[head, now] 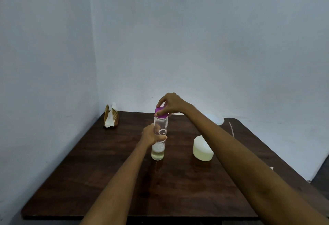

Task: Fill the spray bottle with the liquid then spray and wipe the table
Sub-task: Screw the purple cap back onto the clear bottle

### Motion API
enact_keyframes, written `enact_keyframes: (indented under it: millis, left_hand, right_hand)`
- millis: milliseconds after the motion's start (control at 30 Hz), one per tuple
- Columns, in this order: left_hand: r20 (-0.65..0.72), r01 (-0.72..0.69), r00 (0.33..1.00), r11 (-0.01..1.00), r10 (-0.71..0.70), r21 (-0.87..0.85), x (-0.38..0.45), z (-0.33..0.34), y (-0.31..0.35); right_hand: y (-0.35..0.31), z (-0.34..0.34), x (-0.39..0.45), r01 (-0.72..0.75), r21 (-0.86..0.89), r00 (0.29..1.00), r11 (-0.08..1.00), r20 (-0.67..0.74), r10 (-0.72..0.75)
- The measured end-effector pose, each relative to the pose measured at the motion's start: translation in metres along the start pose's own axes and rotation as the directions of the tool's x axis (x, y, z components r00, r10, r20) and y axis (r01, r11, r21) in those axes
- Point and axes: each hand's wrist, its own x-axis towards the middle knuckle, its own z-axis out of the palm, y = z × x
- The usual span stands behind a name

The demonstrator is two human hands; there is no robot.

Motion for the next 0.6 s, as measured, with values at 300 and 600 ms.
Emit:
enact_keyframes:
  millis: [300,600]
  left_hand:
    - [-0.009,-0.032,0.999,0.999,0.032,0.013,0.002,0.001,-0.003]
    - [-0.008,-0.056,0.998,0.998,0.057,0.040,0.006,0.002,-0.006]
  right_hand:
    - [-0.024,0.006,0.009,-0.144,-0.235,0.988,0.961,0.020,0.152]
    - [-0.034,-0.012,0.009,0.013,-0.234,0.925,0.972,0.373,0.078]
